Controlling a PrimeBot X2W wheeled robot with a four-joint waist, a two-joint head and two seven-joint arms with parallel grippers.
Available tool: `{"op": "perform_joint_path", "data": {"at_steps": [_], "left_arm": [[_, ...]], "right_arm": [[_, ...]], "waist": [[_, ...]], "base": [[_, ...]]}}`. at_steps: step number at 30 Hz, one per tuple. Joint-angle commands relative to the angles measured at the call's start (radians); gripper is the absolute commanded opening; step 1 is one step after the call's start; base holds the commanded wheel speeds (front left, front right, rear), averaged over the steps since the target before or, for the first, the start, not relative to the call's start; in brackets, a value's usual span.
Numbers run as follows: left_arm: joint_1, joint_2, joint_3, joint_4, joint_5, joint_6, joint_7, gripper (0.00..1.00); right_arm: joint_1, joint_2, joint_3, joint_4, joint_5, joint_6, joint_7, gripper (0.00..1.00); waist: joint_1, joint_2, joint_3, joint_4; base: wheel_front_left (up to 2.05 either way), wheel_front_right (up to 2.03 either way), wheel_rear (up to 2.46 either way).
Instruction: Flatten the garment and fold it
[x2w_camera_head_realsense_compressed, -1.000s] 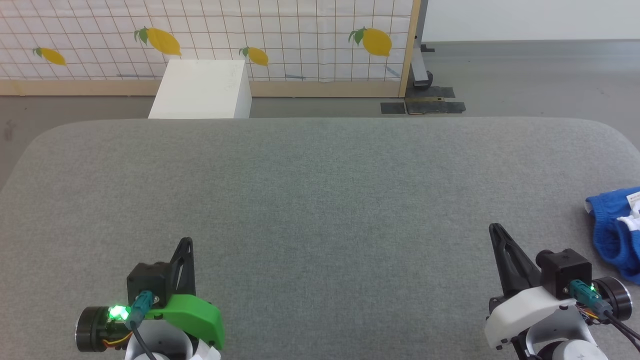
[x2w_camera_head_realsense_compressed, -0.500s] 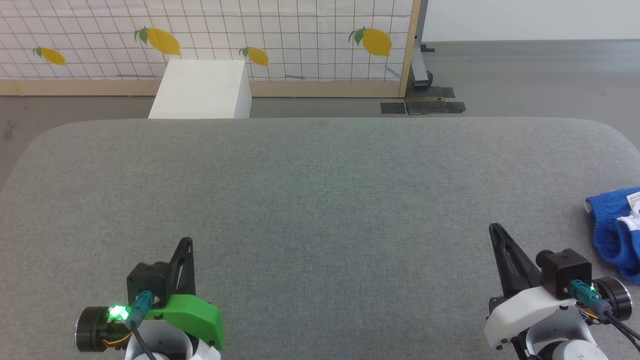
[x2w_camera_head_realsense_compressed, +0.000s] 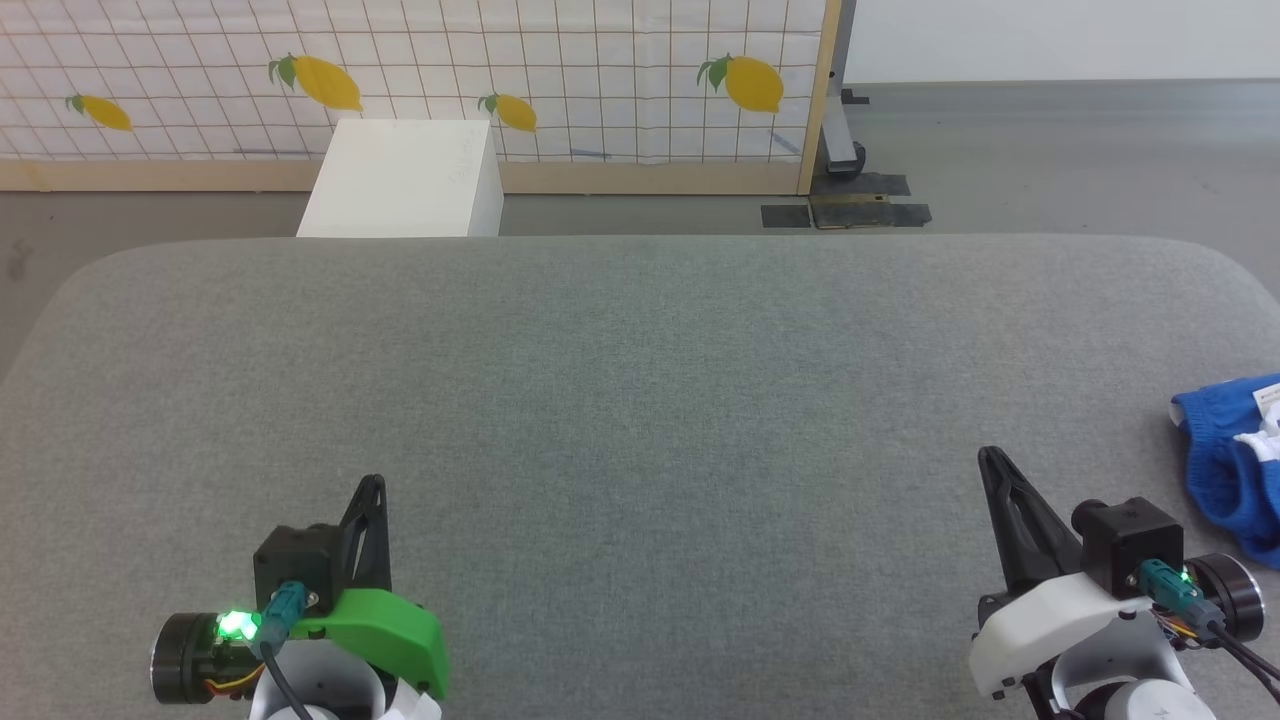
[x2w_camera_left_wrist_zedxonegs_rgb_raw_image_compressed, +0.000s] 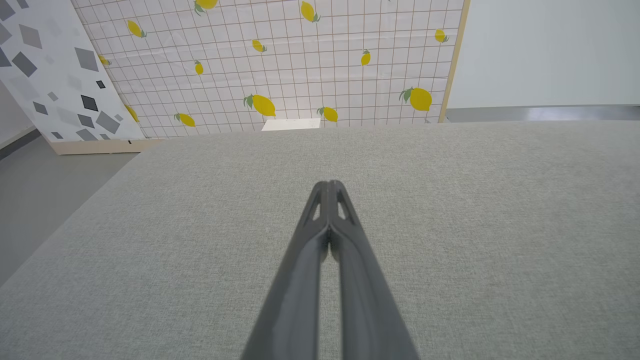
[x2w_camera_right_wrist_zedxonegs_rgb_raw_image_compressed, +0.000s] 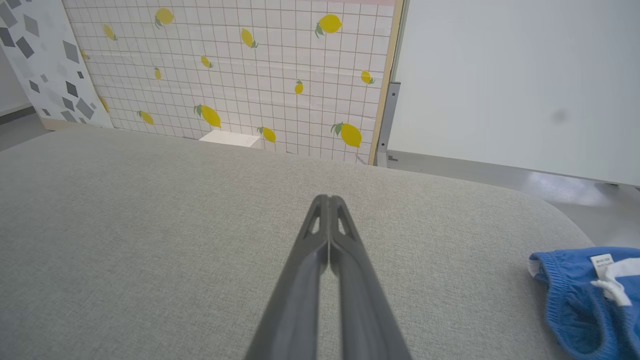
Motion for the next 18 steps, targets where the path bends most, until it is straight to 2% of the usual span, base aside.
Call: {"op": "perform_joint_path", "data": {"at_steps": [1, 18], "left_arm": [[-0.018, -0.005, 0.001, -0.003, 0.013, 0.007, 0.001, 0.00], [-0.018, -0.005, 0.001, -0.003, 0.013, 0.007, 0.001, 0.00]], "right_arm": [[-0.018, 0.002, 0.002, -0.006, -0.008, -0.002, 0.000, 0.00], [-0.018, 0.002, 0.002, -0.006, -0.008, -0.002, 0.000, 0.00]], "waist": [[0.0000, -0.0001, 0.000, 0.000], [0.0000, -0.0001, 0.000, 0.000]], "base": [[0.00, 0.00, 0.00], [0.00, 0.00, 0.00]]}}
